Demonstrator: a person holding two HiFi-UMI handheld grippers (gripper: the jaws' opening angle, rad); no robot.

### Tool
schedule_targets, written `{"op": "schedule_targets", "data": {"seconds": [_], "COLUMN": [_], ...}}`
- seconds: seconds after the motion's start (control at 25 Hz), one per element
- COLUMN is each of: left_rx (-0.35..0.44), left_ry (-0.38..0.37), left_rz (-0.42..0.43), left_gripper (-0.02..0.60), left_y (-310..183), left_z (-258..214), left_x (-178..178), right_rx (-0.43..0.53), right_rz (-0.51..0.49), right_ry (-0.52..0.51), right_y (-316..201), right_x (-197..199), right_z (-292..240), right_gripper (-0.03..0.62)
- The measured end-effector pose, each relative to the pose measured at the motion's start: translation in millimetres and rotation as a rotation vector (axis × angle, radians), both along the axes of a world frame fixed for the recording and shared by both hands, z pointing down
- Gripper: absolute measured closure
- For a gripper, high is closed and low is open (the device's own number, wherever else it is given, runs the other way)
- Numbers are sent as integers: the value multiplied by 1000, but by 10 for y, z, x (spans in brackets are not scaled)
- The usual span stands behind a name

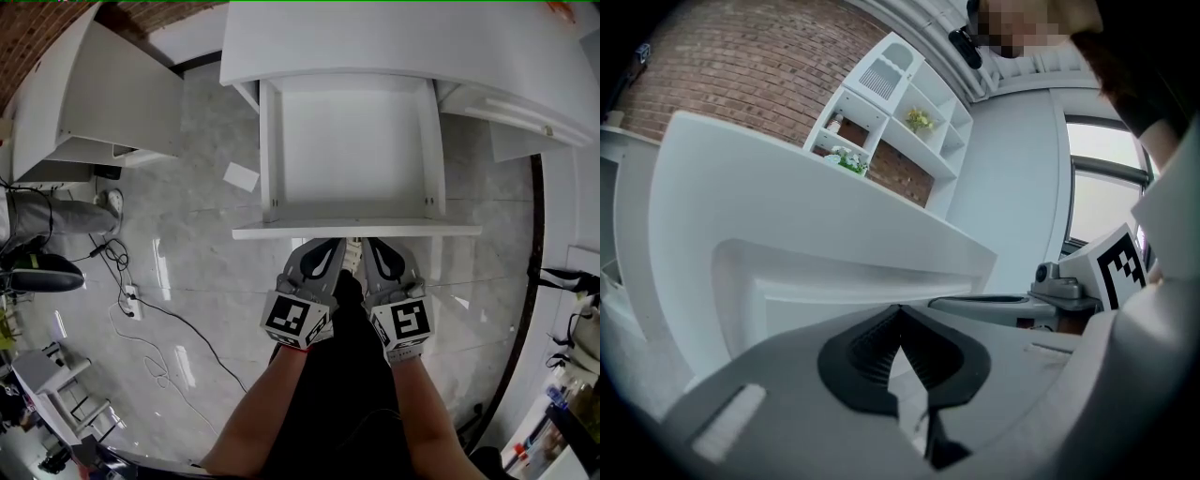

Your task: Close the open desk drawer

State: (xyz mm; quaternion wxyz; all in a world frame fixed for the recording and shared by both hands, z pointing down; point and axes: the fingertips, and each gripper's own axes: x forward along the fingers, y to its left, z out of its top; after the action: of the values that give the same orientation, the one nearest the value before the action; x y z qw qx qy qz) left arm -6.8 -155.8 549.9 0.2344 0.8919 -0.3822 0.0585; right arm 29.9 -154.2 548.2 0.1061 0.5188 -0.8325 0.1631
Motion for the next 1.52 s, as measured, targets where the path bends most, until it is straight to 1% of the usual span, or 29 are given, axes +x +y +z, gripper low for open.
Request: {"op": "schedule_targets", "data": {"seconds": [0.32,0.56,0.84,1.2,1.52], "left_rx": [-19,-42,-48,-40,-21], "left_ry": [20,30,35,32,68], "left_rz": [-22,-43,-63,-85,-124], "left_gripper": [578,578,578,579,578], "left_y": [-142,-344,-616,-992,-1164], "left_z": [12,20,36,35,38], "left_x": [9,13,48,121,138], "right_rx": [-17,-24,-35,-47,-32], "right_rz": [21,4,-16,-57,-69], "right_ry": [-40,-50,-66,-78,-82], "right_y": [-115,-325,-599,-976,-1146], "right_x": [17,19,41,81,90], "right_z": [28,12,11,-6,-2], "right_gripper": [592,592,594,594,592]}}
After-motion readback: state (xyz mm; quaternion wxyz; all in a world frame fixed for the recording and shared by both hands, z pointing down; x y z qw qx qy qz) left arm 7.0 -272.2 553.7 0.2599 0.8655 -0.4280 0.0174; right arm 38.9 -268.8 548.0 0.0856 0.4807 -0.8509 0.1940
